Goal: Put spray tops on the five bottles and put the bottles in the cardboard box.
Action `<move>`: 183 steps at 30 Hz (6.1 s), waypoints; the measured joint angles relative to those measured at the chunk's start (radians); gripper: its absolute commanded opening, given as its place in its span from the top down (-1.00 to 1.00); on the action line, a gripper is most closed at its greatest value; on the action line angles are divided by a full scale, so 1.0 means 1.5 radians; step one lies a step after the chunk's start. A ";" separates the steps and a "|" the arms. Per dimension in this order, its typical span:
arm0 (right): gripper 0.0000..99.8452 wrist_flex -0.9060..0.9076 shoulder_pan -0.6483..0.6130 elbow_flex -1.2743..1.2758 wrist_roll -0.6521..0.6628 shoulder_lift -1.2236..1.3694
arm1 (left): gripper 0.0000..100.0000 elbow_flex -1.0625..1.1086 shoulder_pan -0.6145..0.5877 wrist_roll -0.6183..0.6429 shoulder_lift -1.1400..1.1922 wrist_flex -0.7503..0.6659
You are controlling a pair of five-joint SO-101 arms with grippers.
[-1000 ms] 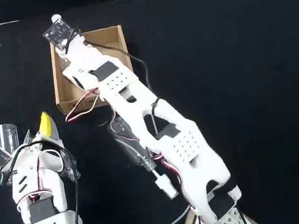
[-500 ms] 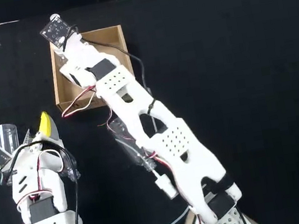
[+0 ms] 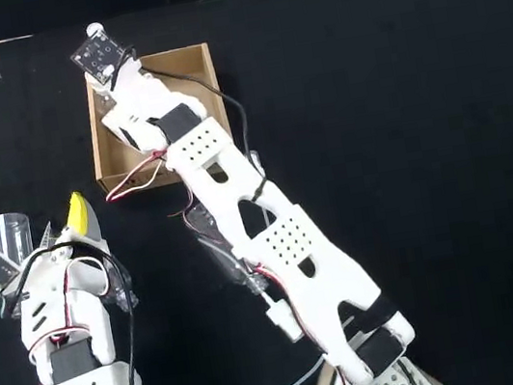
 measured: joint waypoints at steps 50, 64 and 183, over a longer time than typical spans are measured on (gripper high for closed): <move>0.58 0.069 -0.003 -0.015 -0.024 0.026 | 0.62 0.000 0.000 0.000 0.000 0.000; 0.58 0.210 -0.003 -0.115 -0.024 0.025 | 0.62 0.000 0.000 0.000 0.000 0.000; 0.58 0.306 -0.278 0.487 -0.149 -0.448 | 0.63 -0.002 -0.495 0.059 -0.172 0.062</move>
